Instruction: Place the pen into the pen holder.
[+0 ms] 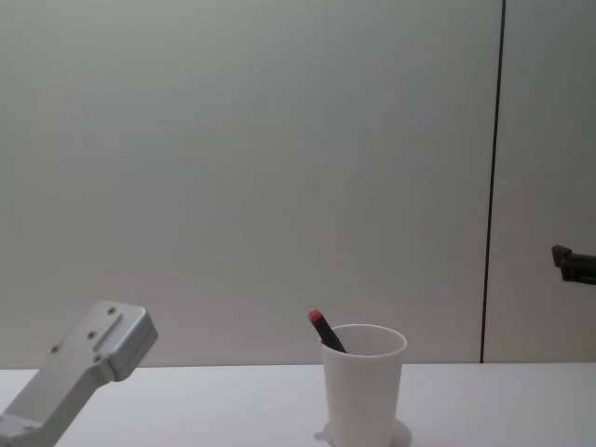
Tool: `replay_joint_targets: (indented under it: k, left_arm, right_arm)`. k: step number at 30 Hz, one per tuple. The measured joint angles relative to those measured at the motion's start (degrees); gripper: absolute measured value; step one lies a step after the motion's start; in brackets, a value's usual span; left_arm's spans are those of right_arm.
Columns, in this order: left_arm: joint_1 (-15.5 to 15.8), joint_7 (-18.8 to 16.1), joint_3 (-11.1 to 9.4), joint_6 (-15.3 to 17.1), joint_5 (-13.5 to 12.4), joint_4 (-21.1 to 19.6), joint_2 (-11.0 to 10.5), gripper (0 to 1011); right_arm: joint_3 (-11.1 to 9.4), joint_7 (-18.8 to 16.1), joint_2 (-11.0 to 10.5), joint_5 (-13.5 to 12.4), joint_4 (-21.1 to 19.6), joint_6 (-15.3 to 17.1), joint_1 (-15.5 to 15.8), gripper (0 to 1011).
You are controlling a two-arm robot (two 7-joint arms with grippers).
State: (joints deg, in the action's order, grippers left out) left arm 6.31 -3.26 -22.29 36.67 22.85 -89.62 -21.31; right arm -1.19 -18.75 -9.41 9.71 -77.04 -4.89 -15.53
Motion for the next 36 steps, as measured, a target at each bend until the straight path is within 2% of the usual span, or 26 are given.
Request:
replay_joint_targets:
  k: [12, 18, 29, 36]
  left_arm:
    - [-0.4, -0.29, 0.34, -0.54, -0.76, -0.23, -0.02, 126]
    - [-0.77, -0.73, 0.59, -1.92, -1.49, -0.88, -0.27, 126]
    - [-1.35, -1.03, 1.01, -6.43, -4.58, -2.89, -1.06, 126]
    - [-1.43, 0.59, 1.22, -11.15, -7.55, -4.11, -1.66, 126]
  right_arm:
    - [0.0, 0.0, 0.0, 0.0, 0.0, 0.0, 0.0, 1002]
    - [0.0, 0.0, 0.0, 0.0, 0.0, 0.0, 0.0, 1002]
    - [0.0, 0.0, 0.0, 0.0, 0.0, 0.0, 0.0, 1002]
    - [0.0, 0.0, 0.0, 0.0, 0.0, 0.0, 0.0, 1002]
